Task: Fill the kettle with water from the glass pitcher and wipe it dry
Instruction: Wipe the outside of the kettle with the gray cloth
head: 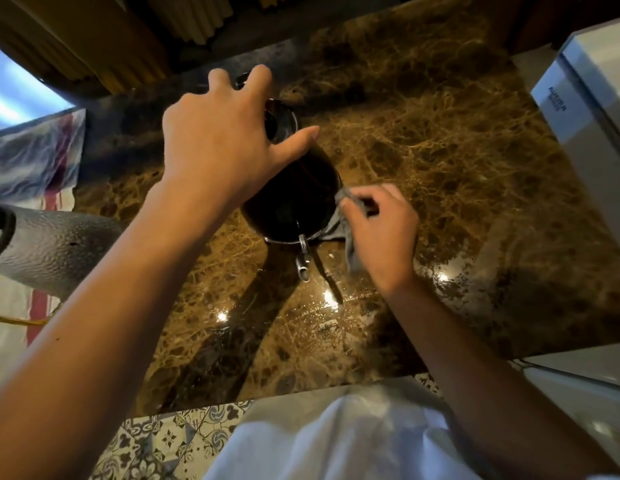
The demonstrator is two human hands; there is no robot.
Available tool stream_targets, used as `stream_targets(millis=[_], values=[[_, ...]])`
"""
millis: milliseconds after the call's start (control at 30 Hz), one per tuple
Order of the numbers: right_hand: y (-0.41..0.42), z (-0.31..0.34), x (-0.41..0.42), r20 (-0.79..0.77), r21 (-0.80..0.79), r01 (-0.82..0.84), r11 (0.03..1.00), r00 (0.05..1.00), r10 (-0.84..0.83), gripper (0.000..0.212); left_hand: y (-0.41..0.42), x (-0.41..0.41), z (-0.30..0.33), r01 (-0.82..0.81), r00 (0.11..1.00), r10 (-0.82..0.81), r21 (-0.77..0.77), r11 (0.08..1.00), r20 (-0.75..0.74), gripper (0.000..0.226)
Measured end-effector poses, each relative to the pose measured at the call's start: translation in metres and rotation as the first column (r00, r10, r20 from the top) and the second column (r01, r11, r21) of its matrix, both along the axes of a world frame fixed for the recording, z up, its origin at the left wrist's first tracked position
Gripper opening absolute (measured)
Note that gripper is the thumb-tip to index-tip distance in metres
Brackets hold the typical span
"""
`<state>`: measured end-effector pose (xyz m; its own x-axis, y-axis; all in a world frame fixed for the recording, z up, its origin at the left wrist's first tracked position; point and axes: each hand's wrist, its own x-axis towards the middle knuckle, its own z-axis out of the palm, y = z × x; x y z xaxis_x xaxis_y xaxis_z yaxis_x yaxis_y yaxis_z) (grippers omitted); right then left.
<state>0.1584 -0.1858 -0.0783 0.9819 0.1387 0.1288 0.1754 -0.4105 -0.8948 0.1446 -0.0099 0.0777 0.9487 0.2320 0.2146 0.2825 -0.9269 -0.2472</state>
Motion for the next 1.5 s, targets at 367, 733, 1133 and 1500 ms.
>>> stream_targets(millis=[367,733,1133,1500], values=[[-0.002,-0.009,-0.024,0.012,-0.028,-0.088,0.996,0.996,0.088,0.015,0.002,0.004,0.001,-0.025,1.0,0.025,-0.046,0.999,-0.009,0.092],[-0.003,-0.008,-0.024,-0.009,-0.004,-0.119,0.993,0.993,0.119,0.014,0.008,-0.003,0.007,0.08,0.994,-0.09,-0.17,0.982,-0.057,0.081],[-0.019,0.001,0.021,-0.008,-0.105,-0.085,0.991,0.996,0.084,0.019,0.02,-0.007,0.027,0.34,0.869,-0.43,-0.335,0.879,-0.247,0.09],[-0.01,0.009,0.064,-0.071,-0.155,-0.205,0.966,0.978,0.196,0.023,0.032,0.002,0.034,0.225,0.82,-0.497,-0.639,0.735,-0.284,0.076]])
